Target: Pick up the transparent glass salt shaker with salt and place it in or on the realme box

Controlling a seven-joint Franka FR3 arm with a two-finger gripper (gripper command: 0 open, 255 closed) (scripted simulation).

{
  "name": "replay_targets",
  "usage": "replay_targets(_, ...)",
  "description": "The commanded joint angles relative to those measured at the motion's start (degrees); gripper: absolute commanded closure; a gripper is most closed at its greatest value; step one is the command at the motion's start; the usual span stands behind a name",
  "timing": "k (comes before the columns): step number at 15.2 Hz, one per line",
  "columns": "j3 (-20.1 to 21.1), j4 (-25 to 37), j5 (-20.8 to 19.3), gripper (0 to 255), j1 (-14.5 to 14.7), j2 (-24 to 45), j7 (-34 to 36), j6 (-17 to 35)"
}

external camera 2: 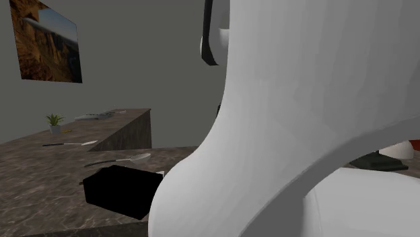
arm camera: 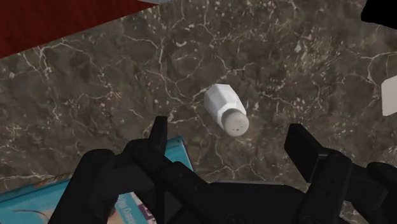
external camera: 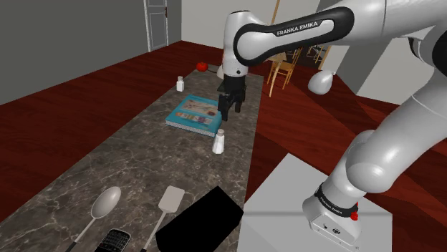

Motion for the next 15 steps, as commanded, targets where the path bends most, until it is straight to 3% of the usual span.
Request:
replay_targets(1, 0.68, 1.37, -0.53, 0, 0.19, 4.45, 1.52, 1.68)
replay_targets(6, 1.64, 6.28, -2.06, 0, 1.03, 14.60, 4.95, 3.82)
replay_targets(15, 1.74, 2.02, -2.23, 0, 1.26, 16.17, 5.12, 9.62)
